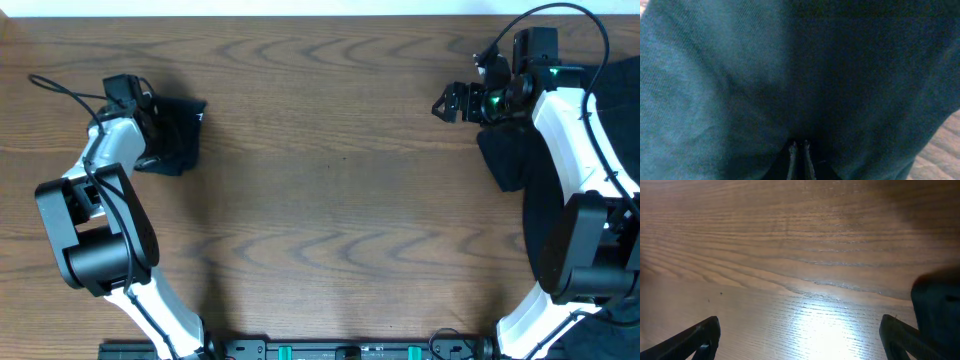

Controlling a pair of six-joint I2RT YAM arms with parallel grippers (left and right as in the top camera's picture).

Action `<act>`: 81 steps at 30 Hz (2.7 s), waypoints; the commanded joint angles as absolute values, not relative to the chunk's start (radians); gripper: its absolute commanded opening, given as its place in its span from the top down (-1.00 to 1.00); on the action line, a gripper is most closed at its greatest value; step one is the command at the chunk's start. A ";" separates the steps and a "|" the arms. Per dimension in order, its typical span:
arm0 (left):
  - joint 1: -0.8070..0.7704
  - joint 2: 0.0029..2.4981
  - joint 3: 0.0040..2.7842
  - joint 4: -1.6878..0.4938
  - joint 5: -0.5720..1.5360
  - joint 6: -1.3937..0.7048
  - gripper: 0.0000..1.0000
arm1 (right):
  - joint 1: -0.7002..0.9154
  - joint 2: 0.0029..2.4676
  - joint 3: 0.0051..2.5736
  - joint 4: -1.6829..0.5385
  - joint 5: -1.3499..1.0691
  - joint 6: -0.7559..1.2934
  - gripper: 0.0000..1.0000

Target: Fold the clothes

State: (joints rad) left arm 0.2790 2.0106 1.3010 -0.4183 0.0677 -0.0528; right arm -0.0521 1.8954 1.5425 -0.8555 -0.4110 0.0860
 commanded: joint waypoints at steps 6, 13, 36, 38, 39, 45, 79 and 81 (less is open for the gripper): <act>0.282 2.022 1.251 -0.414 0.181 -0.078 0.82 | -0.052 1.886 1.556 -0.857 -0.414 0.070 -0.98; 0.264 2.022 1.251 -0.429 0.280 -0.096 0.82 | -0.052 1.886 1.556 -0.857 -0.414 0.070 -0.98; 0.250 2.022 1.251 -0.553 0.064 0.003 0.83 | -0.052 1.886 1.556 -0.857 -0.414 0.070 -0.98; 0.250 2.019 1.251 -0.553 0.064 0.003 0.83 | -0.052 1.886 1.556 -0.857 -0.414 0.070 -0.98; 0.250 2.016 1.251 -0.553 0.064 0.003 0.82 | -0.052 1.886 1.556 -0.857 -0.414 0.070 -0.98; 0.250 1.955 1.256 -0.549 0.064 0.003 0.82 | -0.052 1.886 1.556 -0.857 -0.414 0.070 -0.98; 0.118 1.668 1.257 -0.561 0.123 -0.065 -0.96 | -0.052 1.886 1.556 -0.857 -0.414 0.070 -0.98; 0.118 1.668 1.257 -0.561 0.123 -0.065 -0.96 | -0.052 1.886 1.556 -0.857 -0.414 0.070 -0.99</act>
